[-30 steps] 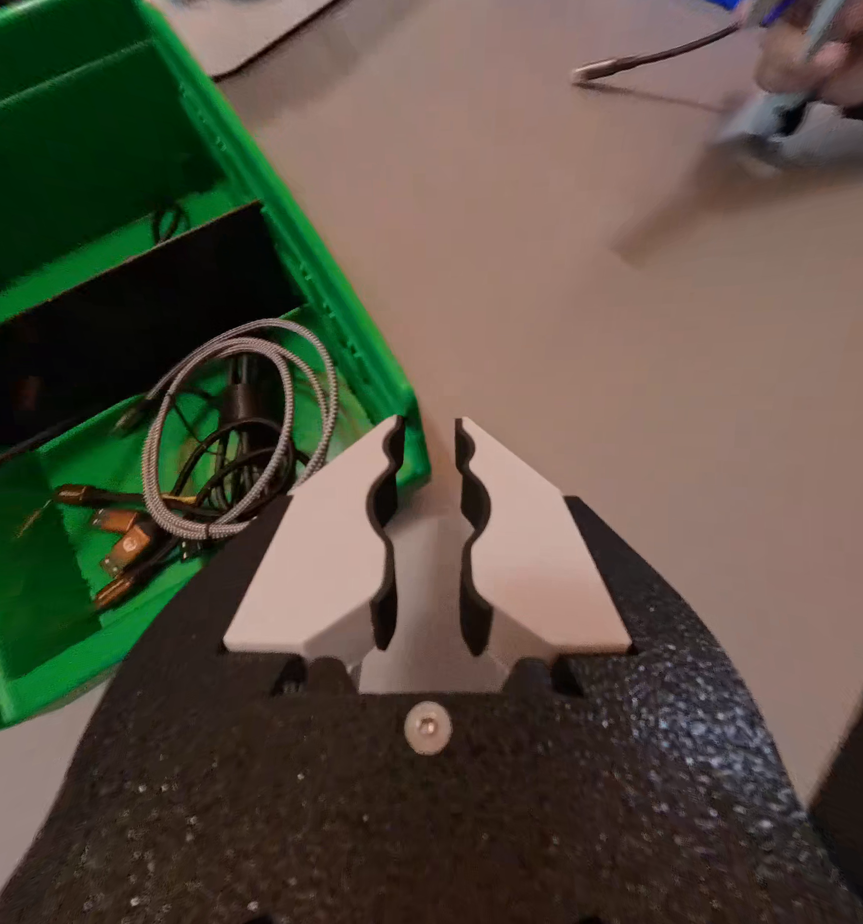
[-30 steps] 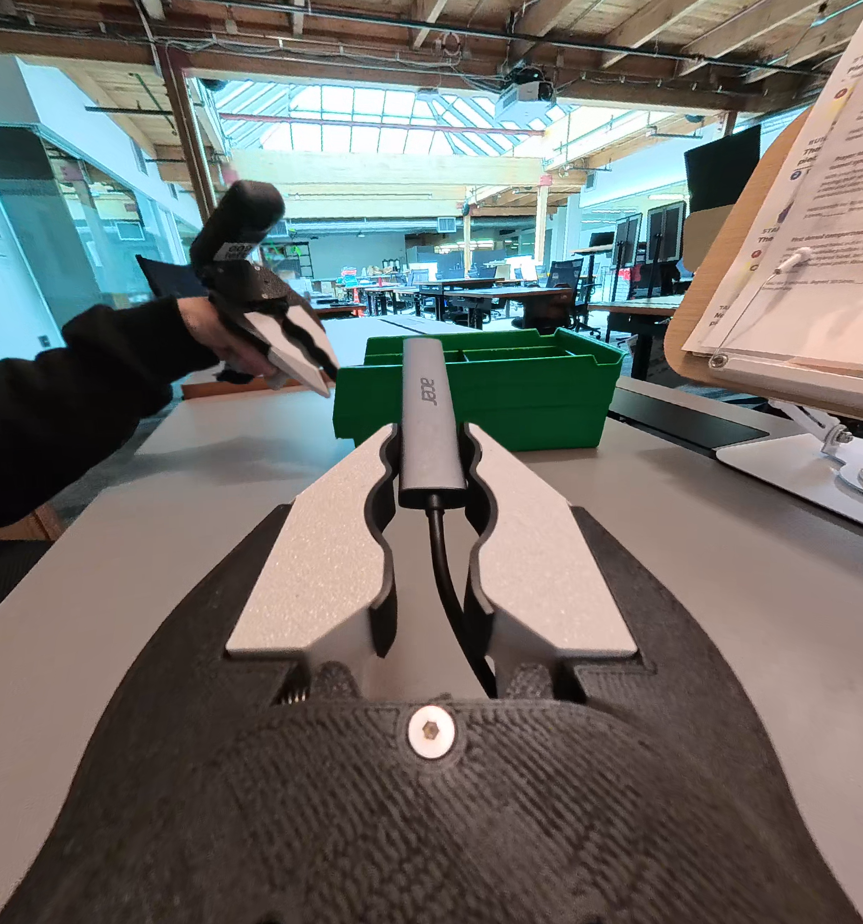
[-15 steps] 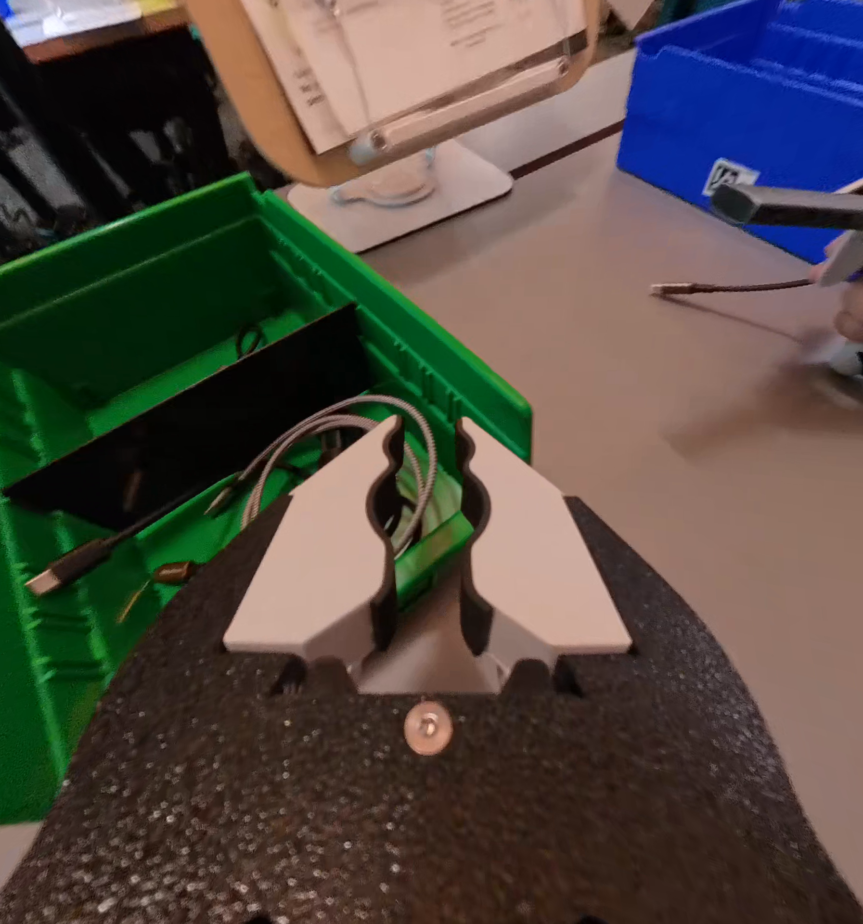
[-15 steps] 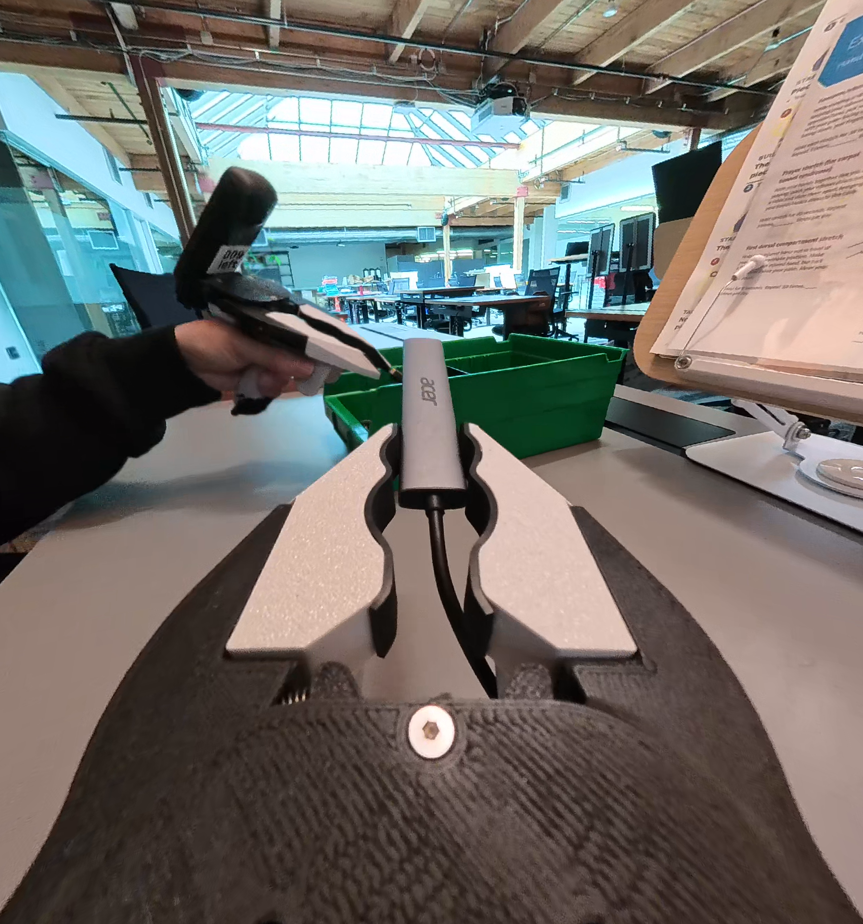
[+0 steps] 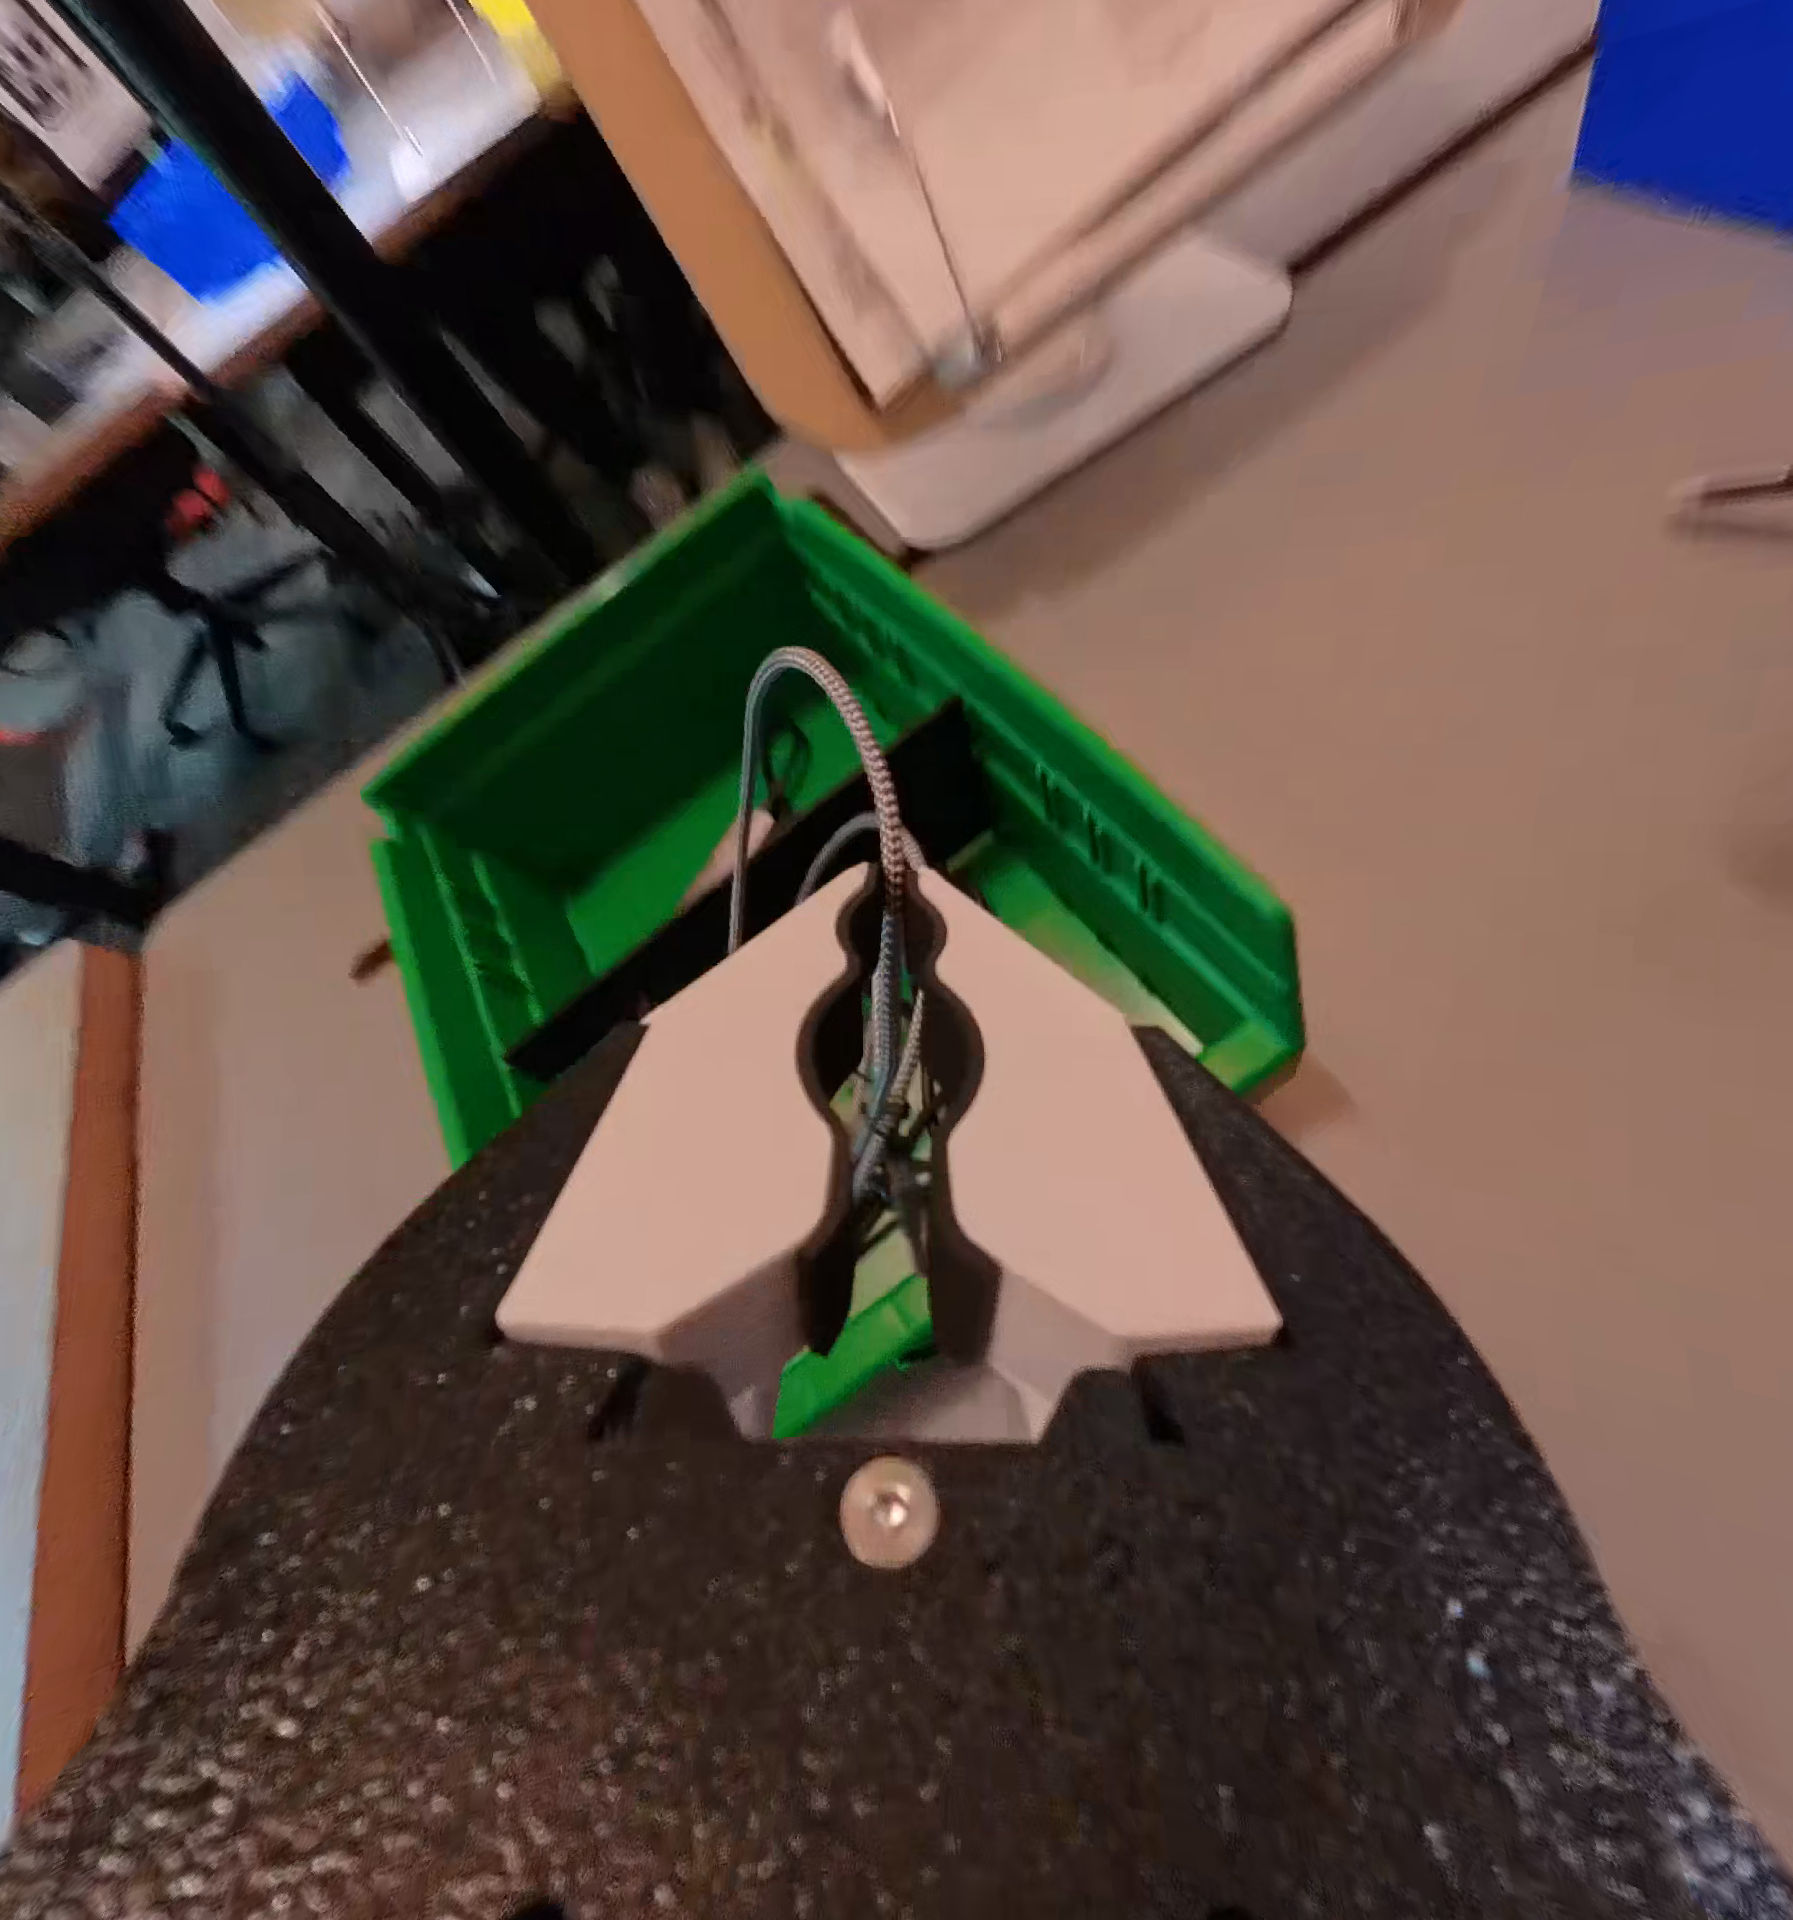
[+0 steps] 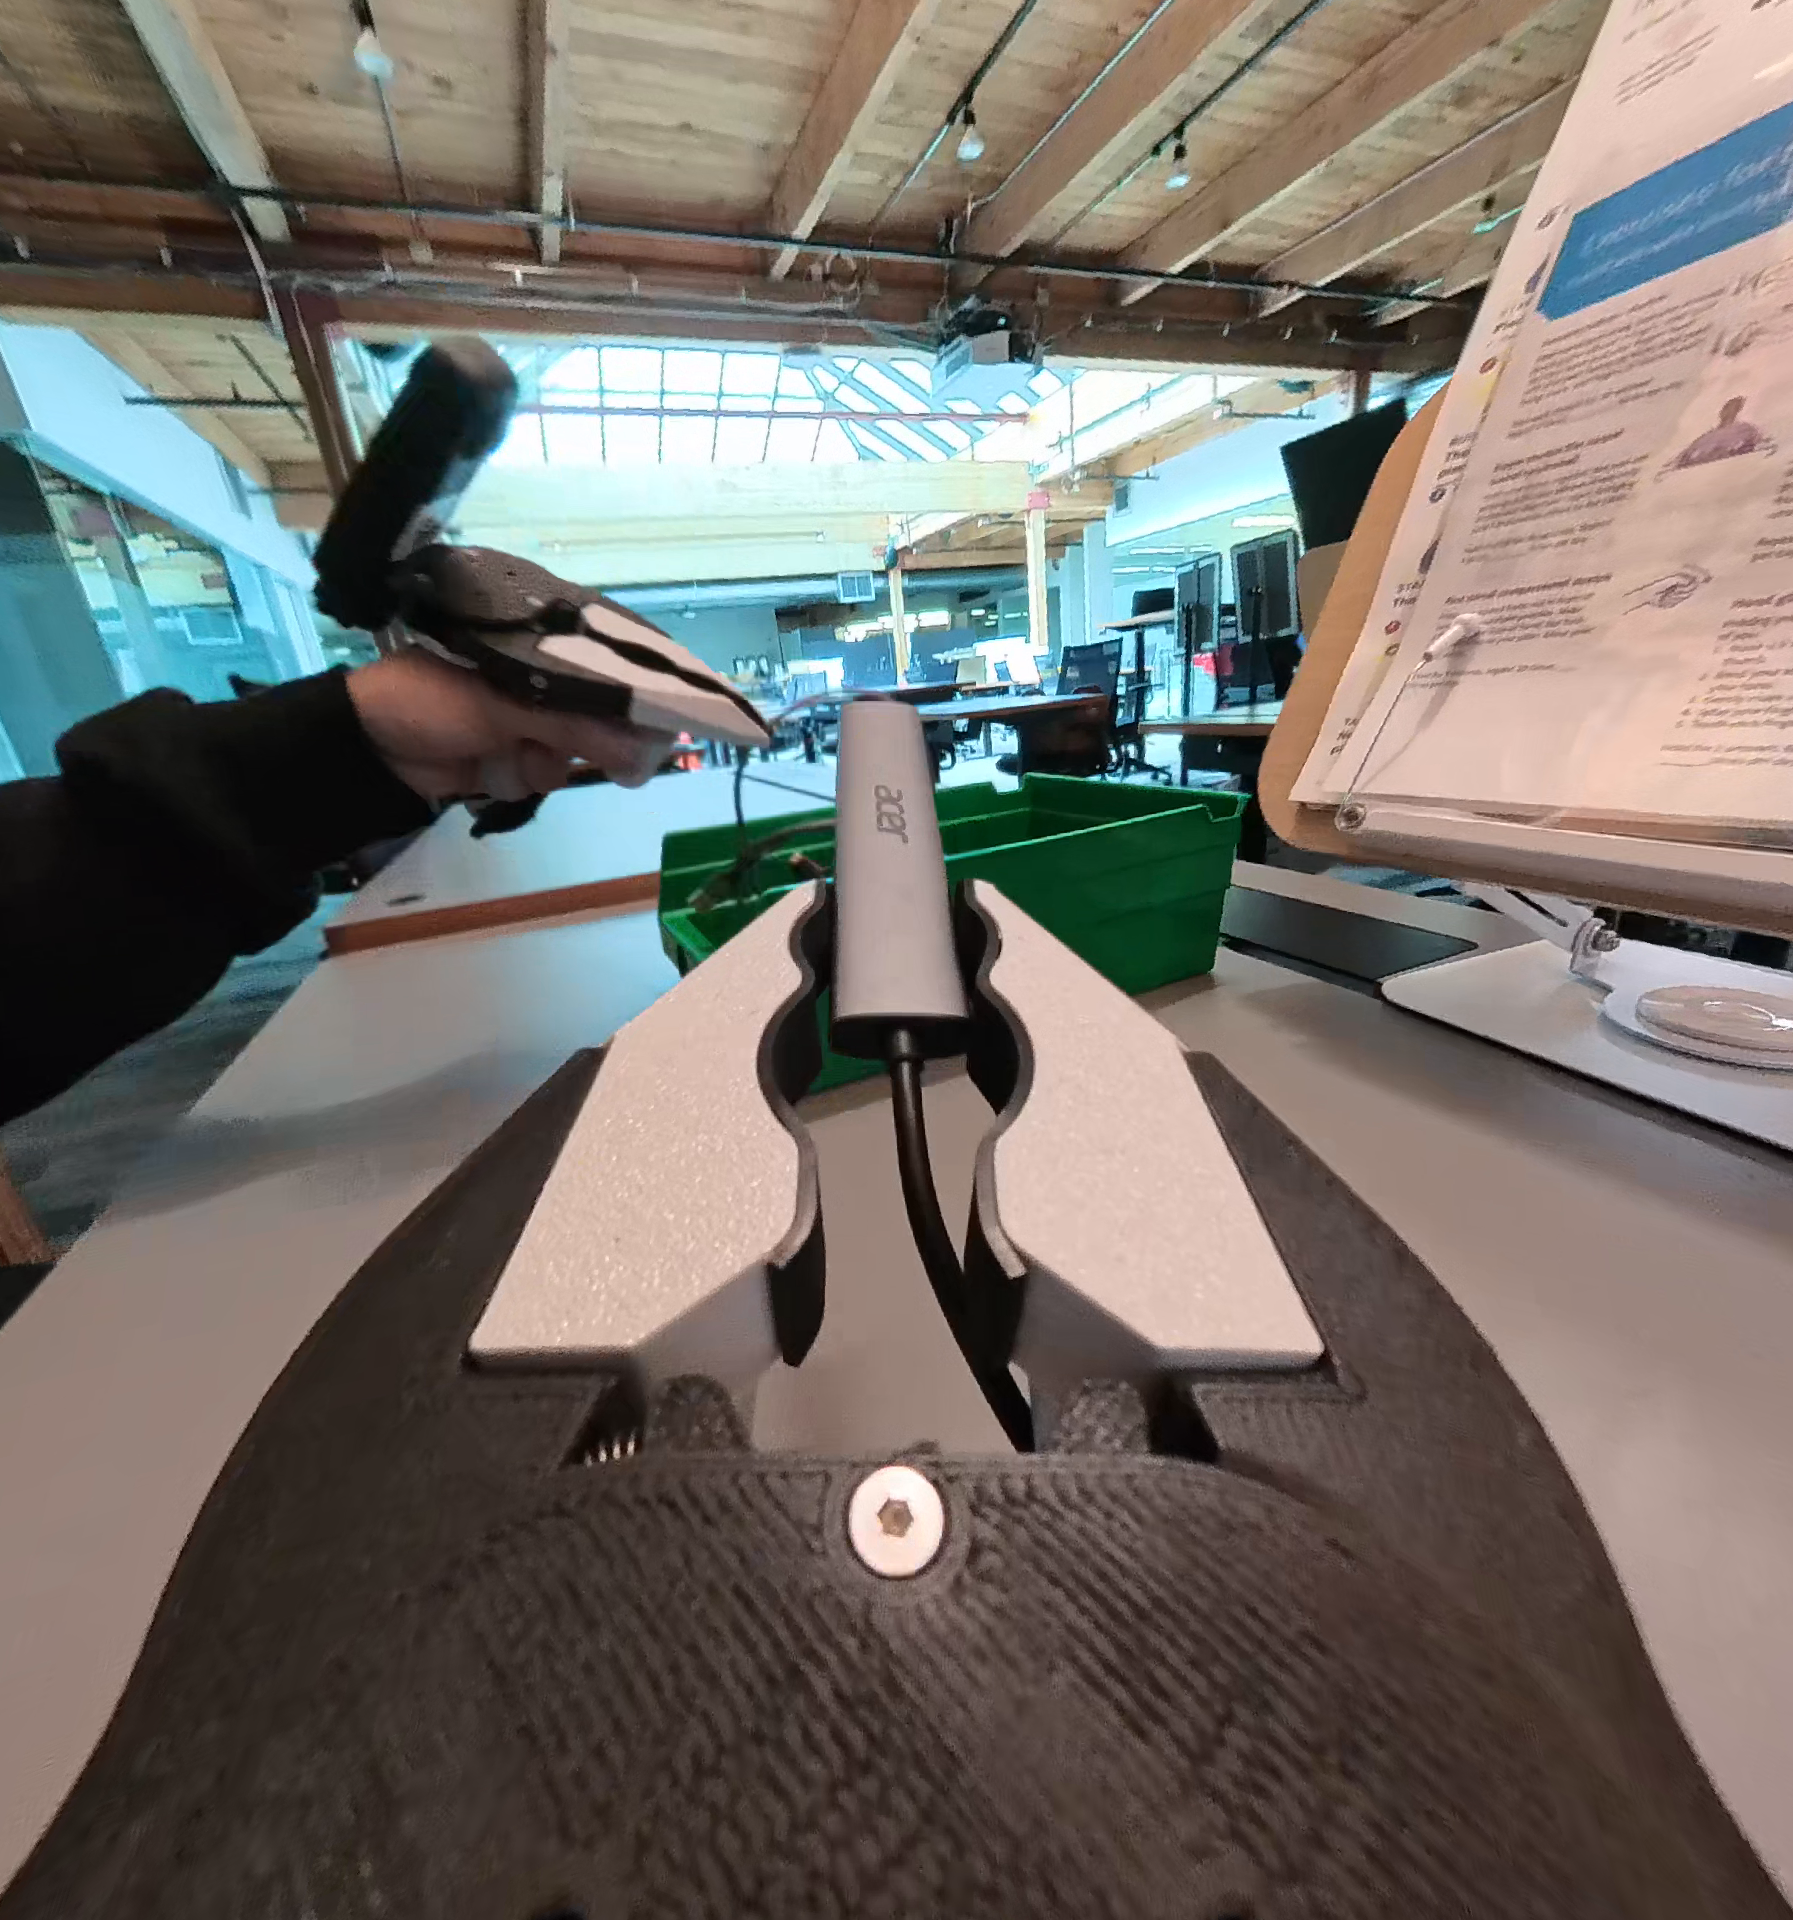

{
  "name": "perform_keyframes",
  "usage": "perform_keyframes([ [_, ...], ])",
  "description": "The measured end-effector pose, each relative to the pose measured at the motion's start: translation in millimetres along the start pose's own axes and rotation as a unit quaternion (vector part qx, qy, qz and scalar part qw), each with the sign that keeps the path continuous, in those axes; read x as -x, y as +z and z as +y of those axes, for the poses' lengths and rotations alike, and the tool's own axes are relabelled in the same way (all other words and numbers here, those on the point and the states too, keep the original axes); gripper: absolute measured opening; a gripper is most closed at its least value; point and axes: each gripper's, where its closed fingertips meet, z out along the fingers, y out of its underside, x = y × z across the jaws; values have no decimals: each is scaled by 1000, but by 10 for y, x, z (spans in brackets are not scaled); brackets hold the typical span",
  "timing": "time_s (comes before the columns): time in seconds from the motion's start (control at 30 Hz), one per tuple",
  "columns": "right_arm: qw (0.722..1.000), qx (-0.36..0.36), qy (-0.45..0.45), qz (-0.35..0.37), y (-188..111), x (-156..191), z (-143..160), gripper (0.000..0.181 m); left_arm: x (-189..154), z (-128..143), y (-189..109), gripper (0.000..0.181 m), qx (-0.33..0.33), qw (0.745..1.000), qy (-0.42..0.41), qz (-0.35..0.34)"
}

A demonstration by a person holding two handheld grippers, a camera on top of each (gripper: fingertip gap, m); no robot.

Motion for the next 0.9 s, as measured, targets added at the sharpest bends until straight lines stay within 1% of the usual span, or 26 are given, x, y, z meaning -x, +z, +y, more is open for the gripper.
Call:
perform_keyframes([
  [0.03, 1000, -6, 5, 1, -9, -11, -24, 22, -1, -125, -111, 1, -24, 1000, 4, -4],
  [0.07, 1000, -12, 8, 4, -17, -22, -50, 22, -61, -282, -232, 1, -59, 998, 19, 2],
  [0.13, 1000, -23, 12, 4, -36, -29, -99, 22, -369, -636, -536, 0, -154, 984, 80, 37],
  [0.17, 999, -29, 13, 6, -48, -37, -129, 22, -589, -745, -679, 1, -187, 974, 114, 64],
  [0.23, 999, -48, 17, 10, -84, -59, -206, 22, -1128, -783, -896, 1, -229, 945, 183, 146],
  [0.27, 998, -56, 21, 12, -103, -71, -241, 22, -1359, -715, -939, 1, -234, 933, 207, 177],
  [0.3, 998, -64, 22, 17, -125, -93, -271, 22, -1579, -583, -938, 1, -225, 923, 231, 208],
  [0.37, 997, -73, 25, 25, -162, -134, -311, 22, -1940, -215, -858, 1, -198, 904, 283, 250],
  [0.43, 996, -81, 28, 30, -195, -161, -348, 22, -2188, 208, -756, 1, -151, 895, 306, 286],
  [0.5, 995, -88, 29, 33, -221, -176, -382, 22, -2317, 519, -697, 1, -122, 894, 302, 307],
  [0.57, 995, -92, 33, 32, -231, -182, -395, 22, -2365, 747, -674, 1, -99, 895, 293, 322],
  [0.67, 995, -91, 37, 29, -222, -179, -387, 22, -2208, 969, -617, 4, -59, 910, 278, 301],
  [0.7, 995, -89, 37, 29, -216, -174, -379, 22, -2148, 1013, -624, 10, -41, 917, 258, 301],
  [0.77, 995, -85, 34, 27, -201, -160, -366, 22, -2086, 1009, -685, 30, -16, 926, 209, 314],
  [0.8, 996, -83, 32, 26, -193, -153, -360, 22, -2081, 934, -712, 37, -17, 931, 182, 317],
  [0.87, 996, -80, 30, 25, -184, -149, -354, 22, -2132, 665, -701, 37, -36, 944, 115, 308],
  [0.9, 996, -79, 29, 24, -180, -143, -352, 22, -2169, 545, -640, 36, -35, 951, 76, 299],
])
